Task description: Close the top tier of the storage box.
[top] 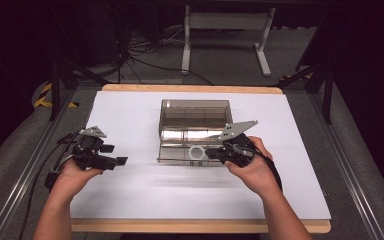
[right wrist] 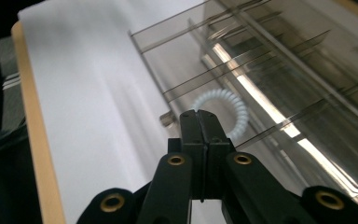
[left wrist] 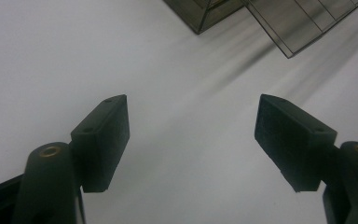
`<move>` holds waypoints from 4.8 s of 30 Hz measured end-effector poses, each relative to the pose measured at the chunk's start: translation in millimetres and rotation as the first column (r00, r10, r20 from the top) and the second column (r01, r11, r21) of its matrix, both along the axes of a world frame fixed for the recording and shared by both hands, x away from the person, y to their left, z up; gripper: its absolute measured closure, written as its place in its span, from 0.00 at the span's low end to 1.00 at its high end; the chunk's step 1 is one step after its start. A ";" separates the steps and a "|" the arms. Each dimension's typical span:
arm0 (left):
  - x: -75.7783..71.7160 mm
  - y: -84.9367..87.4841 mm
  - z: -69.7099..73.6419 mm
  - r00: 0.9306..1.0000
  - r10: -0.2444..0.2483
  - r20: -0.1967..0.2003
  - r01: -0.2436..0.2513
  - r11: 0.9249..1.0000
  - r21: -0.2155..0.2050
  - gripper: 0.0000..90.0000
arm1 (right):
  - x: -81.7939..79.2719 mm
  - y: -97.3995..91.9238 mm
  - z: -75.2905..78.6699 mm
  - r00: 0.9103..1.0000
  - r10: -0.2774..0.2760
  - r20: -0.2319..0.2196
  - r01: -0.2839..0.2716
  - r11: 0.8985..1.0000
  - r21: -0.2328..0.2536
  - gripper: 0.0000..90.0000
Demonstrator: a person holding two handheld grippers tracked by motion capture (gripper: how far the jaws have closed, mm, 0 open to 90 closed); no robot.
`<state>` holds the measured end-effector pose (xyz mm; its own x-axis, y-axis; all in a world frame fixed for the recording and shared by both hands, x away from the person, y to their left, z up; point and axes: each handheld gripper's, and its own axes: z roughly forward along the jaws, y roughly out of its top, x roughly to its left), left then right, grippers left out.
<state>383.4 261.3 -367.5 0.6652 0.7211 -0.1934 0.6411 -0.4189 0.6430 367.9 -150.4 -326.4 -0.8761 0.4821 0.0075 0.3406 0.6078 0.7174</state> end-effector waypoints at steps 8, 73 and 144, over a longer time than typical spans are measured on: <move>-0.8 1.5 1.4 1.000 0.000 0.003 0.000 1.000 -0.003 0.30 | -4.1 0.8 -2.3 0.996 0.082 -0.030 -0.083 0.995 -0.050 1.00; -4.9 4.3 4.1 1.000 0.002 0.014 -0.002 1.000 -0.004 0.30 | -4.1 38.6 -52.5 0.985 0.156 0.079 -0.115 0.920 -0.375 1.00; -29.1 25.1 1.0 0.999 0.051 0.002 -0.051 0.999 0.014 0.30 | 15.4 35.7 -28.6 0.985 0.059 0.165 -0.004 0.950 -0.312 1.00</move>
